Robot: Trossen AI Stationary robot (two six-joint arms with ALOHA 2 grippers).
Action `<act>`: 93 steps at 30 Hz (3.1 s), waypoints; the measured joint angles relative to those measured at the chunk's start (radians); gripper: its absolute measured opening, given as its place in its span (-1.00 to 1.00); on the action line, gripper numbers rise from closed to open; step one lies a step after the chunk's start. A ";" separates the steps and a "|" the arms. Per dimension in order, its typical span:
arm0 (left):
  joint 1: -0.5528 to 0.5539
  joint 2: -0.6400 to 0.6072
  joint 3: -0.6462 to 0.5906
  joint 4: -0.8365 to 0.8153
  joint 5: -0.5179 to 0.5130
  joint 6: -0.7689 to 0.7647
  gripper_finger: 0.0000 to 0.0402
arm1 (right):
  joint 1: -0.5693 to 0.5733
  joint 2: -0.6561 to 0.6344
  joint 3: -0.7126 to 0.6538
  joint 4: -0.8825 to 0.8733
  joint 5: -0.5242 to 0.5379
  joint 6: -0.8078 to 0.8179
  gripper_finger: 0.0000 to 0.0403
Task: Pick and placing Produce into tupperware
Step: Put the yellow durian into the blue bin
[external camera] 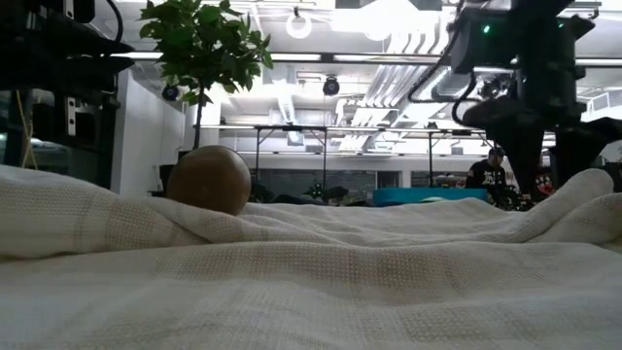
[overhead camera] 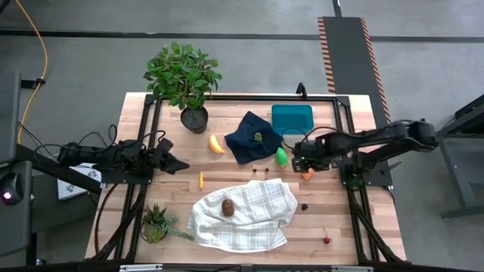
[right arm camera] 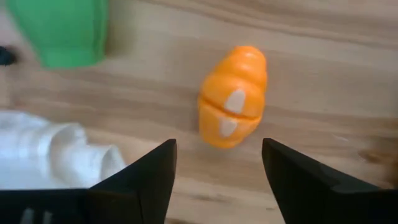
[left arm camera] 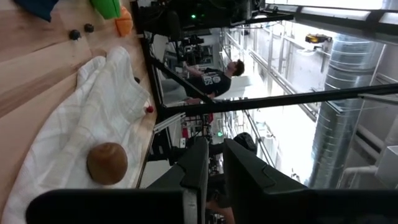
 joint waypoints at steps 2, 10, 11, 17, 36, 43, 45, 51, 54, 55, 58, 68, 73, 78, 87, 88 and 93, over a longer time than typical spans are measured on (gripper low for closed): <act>0.000 0.000 0.000 0.000 0.003 0.000 -0.80 | -0.011 0.028 0.000 -0.001 0.000 -0.002 0.23; 0.000 0.000 0.000 0.002 0.025 0.000 -0.80 | -0.044 0.124 0.000 0.066 0.003 -0.020 0.40; 0.000 0.000 0.000 0.003 0.025 0.000 -0.80 | -0.048 0.135 0.000 0.075 0.003 -0.021 0.41; 0.000 0.000 0.000 0.003 0.025 0.000 -0.80 | -0.059 0.177 0.000 0.074 0.011 -0.019 0.41; 0.000 0.000 0.000 0.003 0.025 0.000 -0.80 | -0.059 0.191 0.000 0.074 0.013 0.007 0.24; 0.000 0.000 0.000 0.003 0.025 0.000 -0.80 | -0.083 0.191 0.000 0.074 0.012 0.007 0.24; 0.000 0.000 0.000 0.003 0.025 0.000 -0.80 | -0.090 0.191 0.000 0.074 0.012 0.000 0.24; 0.000 0.000 0.000 0.003 0.025 0.000 -0.80 | -0.099 0.191 0.000 0.074 0.011 -0.002 0.24; 0.000 0.000 0.000 0.003 0.025 0.000 -0.80 | -0.099 0.191 0.000 0.074 0.003 -0.002 0.24; 0.000 0.000 0.000 0.003 0.025 0.000 -0.80 | -0.099 0.191 0.000 0.074 0.002 -0.002 0.24; 0.000 0.000 0.000 0.003 0.025 0.000 -0.80 | -0.099 0.191 0.000 0.074 0.001 -0.002 0.23; 0.000 0.000 0.000 0.004 0.025 0.000 -0.80 | -0.099 0.190 0.000 0.074 0.000 -0.002 0.02; 0.000 0.000 0.000 0.004 0.025 0.000 -0.80 | -0.098 0.190 0.000 0.074 0.000 -0.002 -0.02; 0.000 0.000 0.000 0.004 0.025 0.000 -0.80 | -0.098 0.190 0.000 0.074 0.000 -0.002 -0.02; 0.000 0.000 0.000 0.004 0.025 0.000 -0.80 | -0.098 0.188 0.014 0.057 0.000 -0.049 -0.02; 0.000 0.000 0.000 0.004 0.025 0.000 -0.80 | -0.098 0.188 0.023 0.049 0.000 -0.057 -0.02; 0.000 0.000 0.000 0.003 0.025 0.000 -0.80 | -0.098 0.188 0.077 0.016 0.008 -0.089 -0.02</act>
